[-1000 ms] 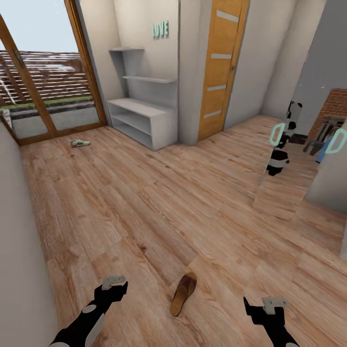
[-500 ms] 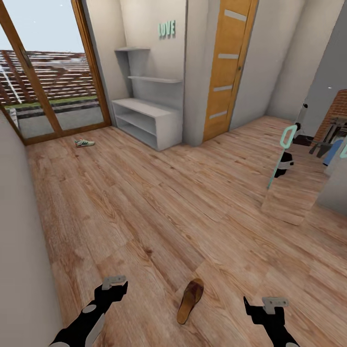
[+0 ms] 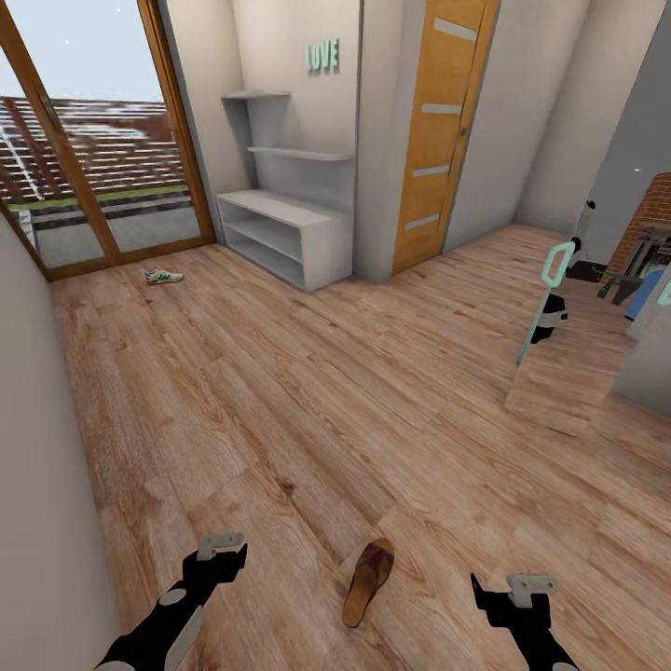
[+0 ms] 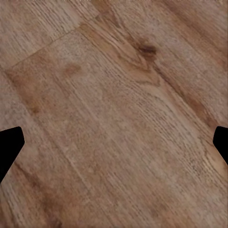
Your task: Pick up the two gym shoes and the two sandals from the corridor floor and place them onto the hallstand (shoe rack) in the corridor, making sure they are on the rack and not on the floor. Arrange them so the two gym shoes are next to each other and the two sandals are next to each other.
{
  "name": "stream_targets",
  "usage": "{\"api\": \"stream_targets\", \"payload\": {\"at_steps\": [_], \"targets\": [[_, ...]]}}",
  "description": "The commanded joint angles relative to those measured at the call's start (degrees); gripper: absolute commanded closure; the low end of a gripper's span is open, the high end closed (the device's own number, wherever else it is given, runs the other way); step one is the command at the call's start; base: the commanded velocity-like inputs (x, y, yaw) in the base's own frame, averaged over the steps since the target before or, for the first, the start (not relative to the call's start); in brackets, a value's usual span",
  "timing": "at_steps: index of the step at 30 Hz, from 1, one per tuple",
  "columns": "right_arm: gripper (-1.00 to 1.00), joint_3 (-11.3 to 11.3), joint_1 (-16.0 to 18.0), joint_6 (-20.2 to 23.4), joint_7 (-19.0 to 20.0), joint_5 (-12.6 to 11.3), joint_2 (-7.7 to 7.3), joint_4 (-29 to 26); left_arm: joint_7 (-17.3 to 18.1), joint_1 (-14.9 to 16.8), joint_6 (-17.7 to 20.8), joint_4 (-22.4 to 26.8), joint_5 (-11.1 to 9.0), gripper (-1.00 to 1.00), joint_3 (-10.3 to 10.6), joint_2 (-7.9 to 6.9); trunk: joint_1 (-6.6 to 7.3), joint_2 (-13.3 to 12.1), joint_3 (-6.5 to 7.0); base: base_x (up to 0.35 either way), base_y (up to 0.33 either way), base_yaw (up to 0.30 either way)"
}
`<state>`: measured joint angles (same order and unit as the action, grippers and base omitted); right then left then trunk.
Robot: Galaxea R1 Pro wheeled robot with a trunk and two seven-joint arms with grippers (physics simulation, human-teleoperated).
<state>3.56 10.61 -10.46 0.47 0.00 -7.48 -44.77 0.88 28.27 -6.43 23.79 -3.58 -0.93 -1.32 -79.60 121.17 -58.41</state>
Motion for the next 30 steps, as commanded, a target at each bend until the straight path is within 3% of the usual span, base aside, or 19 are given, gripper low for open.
{"api": "stream_targets", "payload": {"at_steps": [1,30], "targets": [[-1.00,0.0,0.0,-0.2,0.1,0.0,0.00,0.0,0.1,0.0,-0.2,0.0,-0.4,-1.00,-0.1,0.00,0.01,0.0,-0.04,0.038,0.031,0.000],[-1.00,0.0,0.0,-0.2,0.0,0.0,0.02,0.0,0.1,-0.1,-0.1,1.6,-0.4,-1.00,-0.1,-0.08,0.01,0.0,-0.04,0.041,0.023,0.000]]}}
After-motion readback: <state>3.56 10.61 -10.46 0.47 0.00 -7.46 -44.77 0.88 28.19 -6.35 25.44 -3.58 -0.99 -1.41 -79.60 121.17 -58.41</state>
